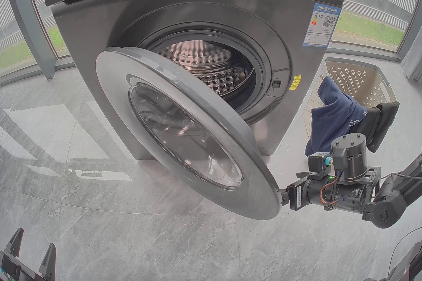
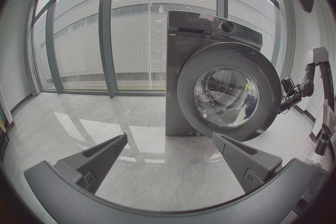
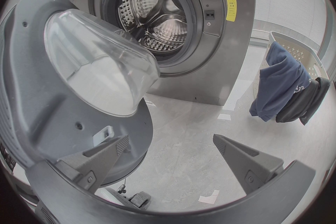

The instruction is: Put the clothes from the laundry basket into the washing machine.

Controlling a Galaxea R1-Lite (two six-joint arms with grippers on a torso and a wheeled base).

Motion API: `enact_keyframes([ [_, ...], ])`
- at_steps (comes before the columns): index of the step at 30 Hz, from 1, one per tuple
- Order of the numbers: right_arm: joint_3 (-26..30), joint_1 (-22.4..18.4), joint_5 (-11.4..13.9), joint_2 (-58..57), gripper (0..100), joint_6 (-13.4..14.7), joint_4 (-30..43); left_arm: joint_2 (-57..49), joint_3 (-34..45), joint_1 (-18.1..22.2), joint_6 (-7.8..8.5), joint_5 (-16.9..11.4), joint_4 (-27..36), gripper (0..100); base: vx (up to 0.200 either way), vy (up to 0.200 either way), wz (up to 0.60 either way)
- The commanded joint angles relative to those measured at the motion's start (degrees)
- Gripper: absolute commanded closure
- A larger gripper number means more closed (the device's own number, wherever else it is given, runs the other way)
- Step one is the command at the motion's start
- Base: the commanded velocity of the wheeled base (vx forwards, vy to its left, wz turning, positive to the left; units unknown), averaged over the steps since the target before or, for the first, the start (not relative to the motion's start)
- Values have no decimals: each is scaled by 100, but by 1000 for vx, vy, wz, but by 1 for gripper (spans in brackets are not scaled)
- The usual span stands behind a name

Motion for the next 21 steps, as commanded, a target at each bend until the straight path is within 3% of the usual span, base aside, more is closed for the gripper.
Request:
enact_keyframes([
  [1, -87, 35, 33, 172, 0, 30, -128, -42, 84, 1, -1, -1, 2, 0, 0, 0, 0],
  [13, 546, 572, 51, -268, 0, 39, -137, -33, 84, 1, -1, -1, 2, 0, 0, 0, 0],
  [18, 599, 361, 33, -364, 0, 21, -119, -42, 84, 1, -1, -1, 2, 0, 0, 0, 0],
  [19, 608, 18, 42, -364, 0, -14, -110, -42, 84, 1, -1, -1, 2, 0, 0, 0, 0],
  [21, 617, -184, 42, -347, 0, -40, -102, -33, 84, 1, -1, -1, 2, 0, 0, 0, 0],
])
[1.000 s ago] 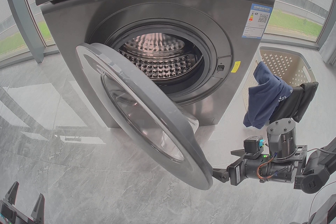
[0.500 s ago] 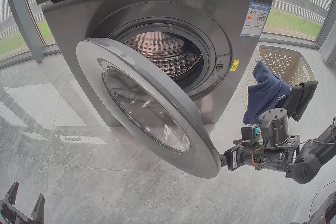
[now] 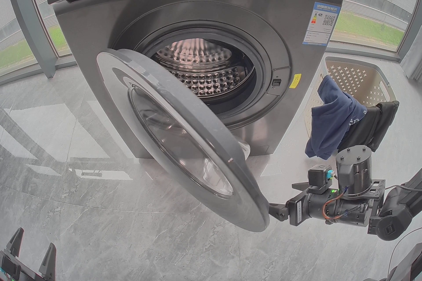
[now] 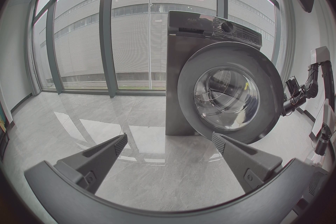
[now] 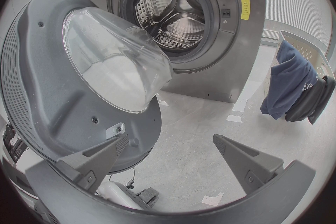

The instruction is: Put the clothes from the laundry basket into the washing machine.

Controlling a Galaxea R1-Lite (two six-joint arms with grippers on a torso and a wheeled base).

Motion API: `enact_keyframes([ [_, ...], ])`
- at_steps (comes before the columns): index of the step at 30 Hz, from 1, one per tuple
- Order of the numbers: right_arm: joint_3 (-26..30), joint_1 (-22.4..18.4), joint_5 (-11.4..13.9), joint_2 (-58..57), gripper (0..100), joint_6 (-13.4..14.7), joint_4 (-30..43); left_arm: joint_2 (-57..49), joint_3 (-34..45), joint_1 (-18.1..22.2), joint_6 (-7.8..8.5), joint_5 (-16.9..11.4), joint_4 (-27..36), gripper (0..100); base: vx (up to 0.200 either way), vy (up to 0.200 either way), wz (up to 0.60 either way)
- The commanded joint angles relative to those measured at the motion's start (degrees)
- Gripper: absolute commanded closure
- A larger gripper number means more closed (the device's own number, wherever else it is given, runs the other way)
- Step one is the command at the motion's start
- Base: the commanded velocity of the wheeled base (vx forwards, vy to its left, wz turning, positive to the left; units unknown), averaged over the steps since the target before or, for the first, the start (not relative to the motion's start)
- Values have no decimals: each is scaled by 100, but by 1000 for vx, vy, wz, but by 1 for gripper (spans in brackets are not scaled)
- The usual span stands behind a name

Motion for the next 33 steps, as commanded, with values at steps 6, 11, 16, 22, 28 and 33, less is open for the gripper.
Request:
enact_keyframes([
  [6, -151, -600, -46, 65, 0, -60, 140, -42, 84, -7, -1, 2, 2, 0, 0, 0, 0],
  [11, -389, -785, -99, 258, 0, -68, 157, -33, 84, 2, -1, 2, -7, 0, 0, 0, 0],
  [16, -643, -864, -99, 417, 0, -42, 122, -33, 84, -7, 8, 2, 2, 0, 0, 0, 0],
  [22, -890, -380, -108, 452, 0, 11, 113, -33, 84, -7, -1, 2, -7, 0, 0, 0, 0],
  [28, -758, 41, -99, 434, 0, 28, 105, -33, 84, -7, -1, 2, 2, 0, 0, 0, 0],
  [33, -345, 463, -55, 83, 0, 20, 105, -33, 84, -7, 8, 2, 2, 0, 0, 0, 0],
])
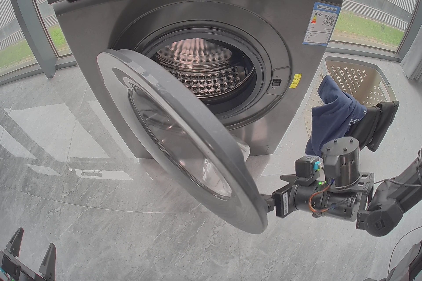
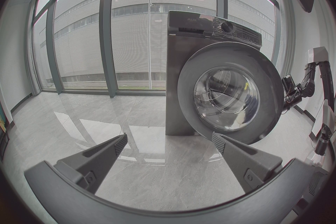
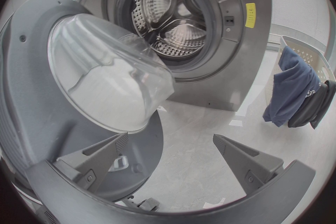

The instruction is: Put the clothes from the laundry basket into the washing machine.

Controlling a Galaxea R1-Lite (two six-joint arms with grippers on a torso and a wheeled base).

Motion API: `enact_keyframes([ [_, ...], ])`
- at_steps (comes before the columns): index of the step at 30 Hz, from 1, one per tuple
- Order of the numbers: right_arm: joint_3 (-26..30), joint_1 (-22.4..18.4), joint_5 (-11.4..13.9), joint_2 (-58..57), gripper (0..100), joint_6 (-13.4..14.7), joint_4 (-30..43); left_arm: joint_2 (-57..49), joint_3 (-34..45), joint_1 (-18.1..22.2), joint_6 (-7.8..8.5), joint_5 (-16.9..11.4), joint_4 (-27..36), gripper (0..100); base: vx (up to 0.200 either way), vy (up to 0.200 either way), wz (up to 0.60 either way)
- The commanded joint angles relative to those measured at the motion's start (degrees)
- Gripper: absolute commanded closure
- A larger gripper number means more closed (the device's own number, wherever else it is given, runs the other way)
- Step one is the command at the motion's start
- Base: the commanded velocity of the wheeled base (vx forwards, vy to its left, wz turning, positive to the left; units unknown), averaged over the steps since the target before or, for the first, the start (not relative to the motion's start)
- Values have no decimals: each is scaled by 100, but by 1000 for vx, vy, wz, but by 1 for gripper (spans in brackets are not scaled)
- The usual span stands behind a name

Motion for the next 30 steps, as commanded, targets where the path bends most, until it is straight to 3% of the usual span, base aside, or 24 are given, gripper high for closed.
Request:
enact_keyframes([
  [1, 387, 433, 53, -372, 0, -7, 2, -33, 84, -2, 5, 2, 2, 0, 0, 0, 0],
  [4, 537, 574, 53, -522, 0, 2, 2, -33, 84, -2, 5, 2, 2, 0, 0, 0, 0],
  [9, 519, 460, 44, -557, 0, -7, 11, -33, 84, -2, 5, 2, 2, 0, 0, 0, 0],
  [11, 475, 328, 18, -531, 0, 2, 2, -33, 84, -2, 5, 2, 2, 0, 0, 0, 0],
  [12, 317, -15, -17, -416, 0, 28, 2, -33, 84, -2, 5, 2, 2, 0, 0, 0, 0],
  [15, 10, -384, -17, -30, 0, 37, -7, -33, 84, -2, 5, 2, 2, 0, 0, 0, 0],
  [18, -280, -551, -17, 173, 0, 28, -86, -33, 84, -2, 5, 2, 2, 0, 0, 0, 0],
  [23, -535, -402, -17, 489, 0, 28, -103, -33, 84, -2, 5, 2, 2, 0, 0, 0, 0],
  [30, -588, 284, 0, 568, 0, 37, -121, -33, 84, -2, 5, 2, 2, 0, 0, 0, 0],
])
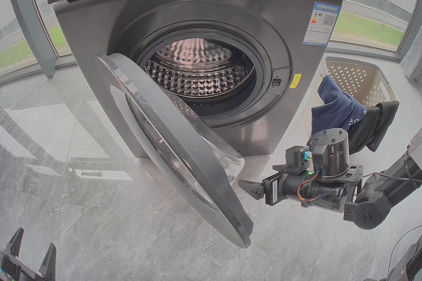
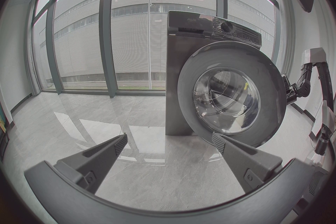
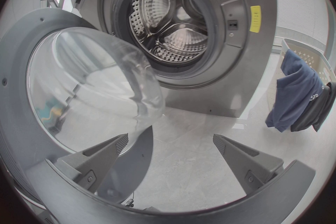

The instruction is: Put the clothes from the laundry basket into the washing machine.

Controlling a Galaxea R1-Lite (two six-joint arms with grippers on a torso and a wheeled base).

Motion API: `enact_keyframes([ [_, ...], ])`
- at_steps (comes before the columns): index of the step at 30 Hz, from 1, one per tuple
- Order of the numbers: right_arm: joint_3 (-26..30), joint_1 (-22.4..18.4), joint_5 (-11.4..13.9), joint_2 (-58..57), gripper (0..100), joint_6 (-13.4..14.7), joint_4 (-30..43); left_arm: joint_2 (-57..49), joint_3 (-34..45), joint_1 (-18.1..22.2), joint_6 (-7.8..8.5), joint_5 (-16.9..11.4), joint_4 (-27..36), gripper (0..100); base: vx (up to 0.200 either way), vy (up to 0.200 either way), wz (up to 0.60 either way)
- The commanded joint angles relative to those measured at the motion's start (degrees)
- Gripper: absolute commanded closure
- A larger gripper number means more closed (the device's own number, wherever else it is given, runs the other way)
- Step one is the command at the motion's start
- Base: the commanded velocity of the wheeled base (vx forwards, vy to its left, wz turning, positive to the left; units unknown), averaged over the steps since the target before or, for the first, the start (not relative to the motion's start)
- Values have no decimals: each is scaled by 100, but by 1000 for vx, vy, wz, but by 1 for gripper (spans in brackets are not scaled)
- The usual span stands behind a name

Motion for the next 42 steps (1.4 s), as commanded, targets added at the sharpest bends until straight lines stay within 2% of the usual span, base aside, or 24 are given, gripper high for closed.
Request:
enact_keyframes([
  [1, -11, 448, 16, 172, 0, 15, -69, -31, 84, 1, -3, 4, 0, 0, 0, 0, 0],
  [5, 77, 773, 16, 163, 0, 94, -394, -31, 84, 1, -3, 4, 0, 0, 0, 0, 0],
  [9, 191, 914, 16, 119, 0, 129, -455, -31, 84, 1, -3, 4, 0, 0, 0, 0, 0],
  [15, 314, 809, 7, 75, 0, 129, -482, -31, 84, 1, -3, 4, -9, 0, 0, 0, 0],
  [18, 332, 536, 7, 58, 0, 103, -543, -31, 84, 1, -3, 4, 0, 0, 0, 0, 0],
  [21, 305, 475, 7, 75, 0, 94, -543, -31, 84, 1, 6, 4, 0, 0, 0, 0, 0],
  [28, -143, 571, -2, 655, 0, 138, -579, -31, 84, 1, 6, 4, 0, 0, 0, 0, 0],
  [33, -547, 589, 7, 1077, 0, 120, -877, -40, 84, 1, -12, 13, 0, 0, -200, 0, 0],
  [42, -1259, 606, 7, 1499, 0, 129, -877, -31, 84, 1, -3, 4, 0, 0, -200, 0, 0],
])
